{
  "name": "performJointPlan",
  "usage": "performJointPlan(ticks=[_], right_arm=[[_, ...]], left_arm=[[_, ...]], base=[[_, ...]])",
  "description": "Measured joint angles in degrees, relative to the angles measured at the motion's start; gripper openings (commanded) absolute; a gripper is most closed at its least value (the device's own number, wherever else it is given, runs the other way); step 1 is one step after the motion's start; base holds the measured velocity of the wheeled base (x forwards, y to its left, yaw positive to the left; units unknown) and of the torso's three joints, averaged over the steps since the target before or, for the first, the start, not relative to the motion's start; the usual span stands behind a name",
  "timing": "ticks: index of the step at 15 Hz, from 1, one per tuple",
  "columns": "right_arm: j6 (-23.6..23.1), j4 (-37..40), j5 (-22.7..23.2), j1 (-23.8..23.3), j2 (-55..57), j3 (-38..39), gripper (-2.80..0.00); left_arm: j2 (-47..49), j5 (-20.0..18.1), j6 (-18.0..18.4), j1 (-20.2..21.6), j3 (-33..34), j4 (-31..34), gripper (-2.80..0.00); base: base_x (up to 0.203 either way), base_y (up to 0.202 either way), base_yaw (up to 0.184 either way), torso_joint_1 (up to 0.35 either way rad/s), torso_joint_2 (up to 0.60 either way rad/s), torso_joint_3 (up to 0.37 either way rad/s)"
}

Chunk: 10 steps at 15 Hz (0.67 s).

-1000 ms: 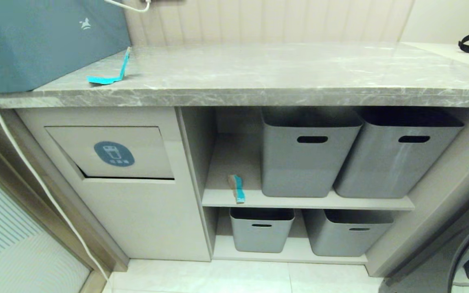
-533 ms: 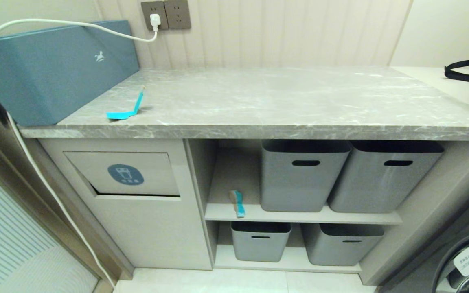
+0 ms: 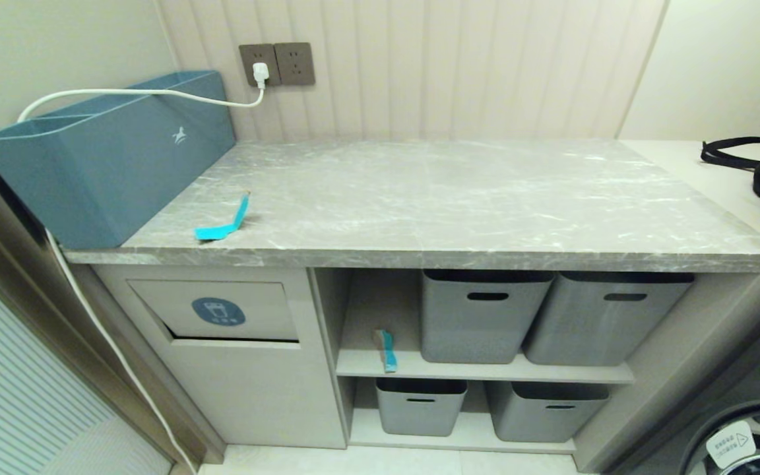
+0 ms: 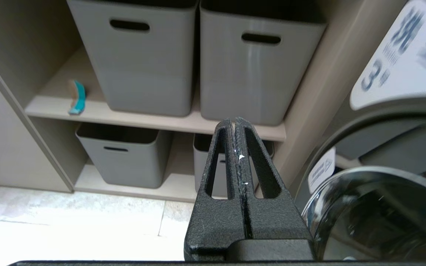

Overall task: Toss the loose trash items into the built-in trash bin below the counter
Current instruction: Pick up the garbage

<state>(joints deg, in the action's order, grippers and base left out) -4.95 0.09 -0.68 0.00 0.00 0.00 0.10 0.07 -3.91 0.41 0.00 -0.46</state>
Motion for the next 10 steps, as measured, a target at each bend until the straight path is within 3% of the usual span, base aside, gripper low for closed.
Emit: performJointPlan(ticks=[10], right_arm=[[0.6,-0.1,-0.2,0.0,0.0,0.0,-2.80]], left_arm=[[0.0,0.0,0.0,0.0,0.0,0.0,-2.80]], base=[[0.000,0.000,0.000,0.235,-0.51,-0.275]])
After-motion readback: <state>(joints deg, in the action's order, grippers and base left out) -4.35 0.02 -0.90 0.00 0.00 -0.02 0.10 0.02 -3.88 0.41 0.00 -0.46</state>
